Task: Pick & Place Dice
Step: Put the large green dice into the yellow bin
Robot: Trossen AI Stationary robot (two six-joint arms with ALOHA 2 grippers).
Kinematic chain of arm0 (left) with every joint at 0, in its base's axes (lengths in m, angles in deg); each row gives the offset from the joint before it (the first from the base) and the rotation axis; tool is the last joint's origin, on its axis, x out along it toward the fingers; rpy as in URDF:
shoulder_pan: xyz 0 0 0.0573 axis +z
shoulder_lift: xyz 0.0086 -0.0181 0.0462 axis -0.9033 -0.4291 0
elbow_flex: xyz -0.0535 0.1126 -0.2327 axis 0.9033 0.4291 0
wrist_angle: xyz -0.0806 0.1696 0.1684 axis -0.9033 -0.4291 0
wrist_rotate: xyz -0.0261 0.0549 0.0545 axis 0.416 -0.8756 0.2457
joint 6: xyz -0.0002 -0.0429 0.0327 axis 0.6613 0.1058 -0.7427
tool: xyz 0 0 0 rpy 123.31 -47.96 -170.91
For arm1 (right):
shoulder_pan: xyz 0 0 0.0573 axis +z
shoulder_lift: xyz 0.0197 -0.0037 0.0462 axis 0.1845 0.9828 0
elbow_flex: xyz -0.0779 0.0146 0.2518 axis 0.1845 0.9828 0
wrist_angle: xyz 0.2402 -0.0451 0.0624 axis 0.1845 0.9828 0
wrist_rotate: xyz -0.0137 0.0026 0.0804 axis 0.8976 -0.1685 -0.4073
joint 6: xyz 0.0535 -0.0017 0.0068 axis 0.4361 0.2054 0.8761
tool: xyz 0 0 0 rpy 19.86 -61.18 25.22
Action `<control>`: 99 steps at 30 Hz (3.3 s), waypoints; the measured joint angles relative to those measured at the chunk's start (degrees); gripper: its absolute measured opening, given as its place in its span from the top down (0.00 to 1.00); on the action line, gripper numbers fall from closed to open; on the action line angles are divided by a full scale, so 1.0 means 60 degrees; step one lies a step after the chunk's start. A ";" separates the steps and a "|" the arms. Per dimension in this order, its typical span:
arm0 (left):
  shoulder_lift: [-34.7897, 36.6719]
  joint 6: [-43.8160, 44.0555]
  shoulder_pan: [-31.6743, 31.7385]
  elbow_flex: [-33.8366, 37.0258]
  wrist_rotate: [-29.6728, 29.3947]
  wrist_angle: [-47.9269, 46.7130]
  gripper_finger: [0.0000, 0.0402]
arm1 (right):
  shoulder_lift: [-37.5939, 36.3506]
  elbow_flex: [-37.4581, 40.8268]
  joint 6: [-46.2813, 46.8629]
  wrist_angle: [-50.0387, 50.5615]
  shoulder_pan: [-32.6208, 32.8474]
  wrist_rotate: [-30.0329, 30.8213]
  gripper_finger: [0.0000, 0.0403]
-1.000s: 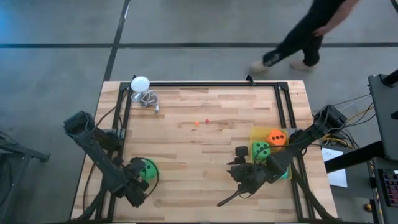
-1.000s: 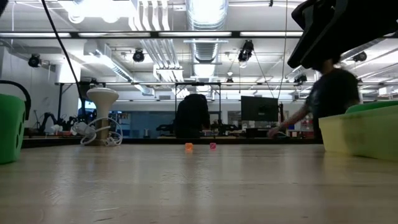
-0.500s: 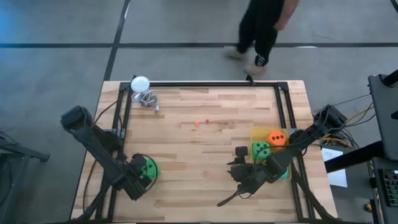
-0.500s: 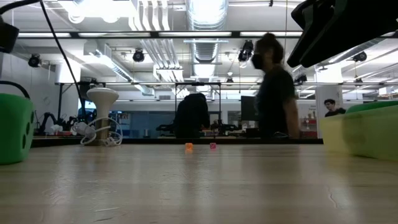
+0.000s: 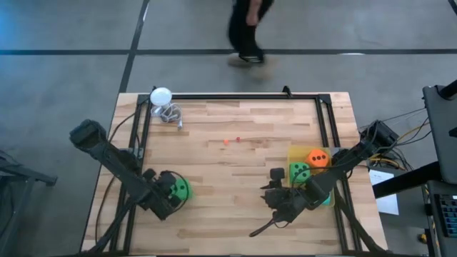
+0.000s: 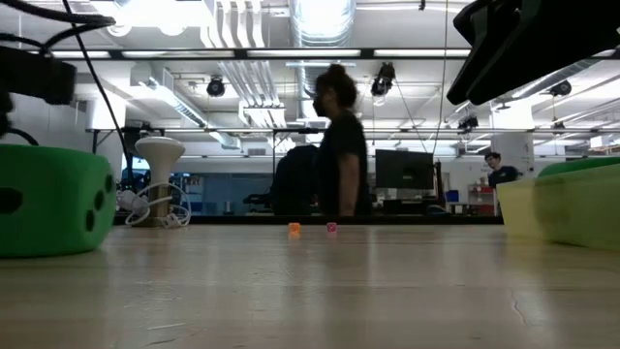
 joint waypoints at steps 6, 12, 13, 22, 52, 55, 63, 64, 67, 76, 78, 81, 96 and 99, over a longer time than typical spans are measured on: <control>0.0000 -0.1865 0.1121 0.0029 -0.0852 0.1265 0.94 | 0.0000 0.0000 -0.0061 -0.0033 -0.0002 0.0002 0.67; -0.0015 -0.3858 0.2278 0.0039 -0.1034 0.2902 0.94 | 0.0001 0.0000 -0.0061 -0.0062 -0.0002 0.0002 0.67; -0.0015 -0.4197 0.2428 0.0057 -0.1030 0.3385 0.94 | 0.0001 0.0000 -0.0061 -0.0068 -0.0002 0.0002 0.67; -0.0015 -0.6090 0.3151 0.0066 -0.0294 0.6168 0.94 | 0.0001 0.0000 -0.0371 -0.0648 -0.0009 0.0034 0.67; 0.0924 -0.5266 0.2345 0.0066 0.1939 0.5634 0.94 | 0.2868 -0.2801 -0.6347 -0.3289 -0.0541 0.0078 0.42; 0.0778 -0.5206 0.2339 0.0064 0.1750 0.5617 0.94 | 0.3016 -0.3241 -0.6264 -0.2966 -0.0574 0.0031 0.43; -0.0096 -0.5785 0.2801 0.0066 0.1623 0.6077 0.94 | 0.2995 -0.3338 -0.6043 -0.2832 -0.0686 -0.0009 0.46; -0.0176 -0.5922 0.2865 0.0066 0.1619 0.6205 0.94 | 0.3011 -0.3326 -0.6036 -0.2815 -0.0707 -0.0012 0.46; -0.0314 -0.6220 0.3017 0.0066 0.1622 0.6737 0.94 | 0.3024 -0.3256 -0.6018 -0.2802 -0.0763 -0.0048 0.46; -0.0244 -0.6456 0.3068 0.0066 0.2038 0.6848 0.94 | 0.3060 -0.3053 -0.5810 -0.2812 -0.1065 -0.0861 0.46; -0.0138 -0.6491 0.3068 0.0066 0.2088 0.6859 0.94 | 0.3177 -0.3056 -0.5945 -0.2838 -0.1140 -0.0907 0.46; -0.0120 -0.6507 0.3068 0.0066 0.2088 0.6905 0.94 | 0.3463 -0.3061 -0.6505 -0.2874 -0.1170 -0.0906 0.46; -0.0109 -0.6700 0.3075 0.0066 0.1909 0.7063 0.94 | 0.5755 -0.5712 -0.7279 -0.0696 -0.1249 0.0108 0.46; -0.0109 -0.6704 0.3075 0.0066 0.1909 0.7084 0.94 | 0.6049 -0.5992 -0.7345 -0.0558 -0.1322 0.0080 0.46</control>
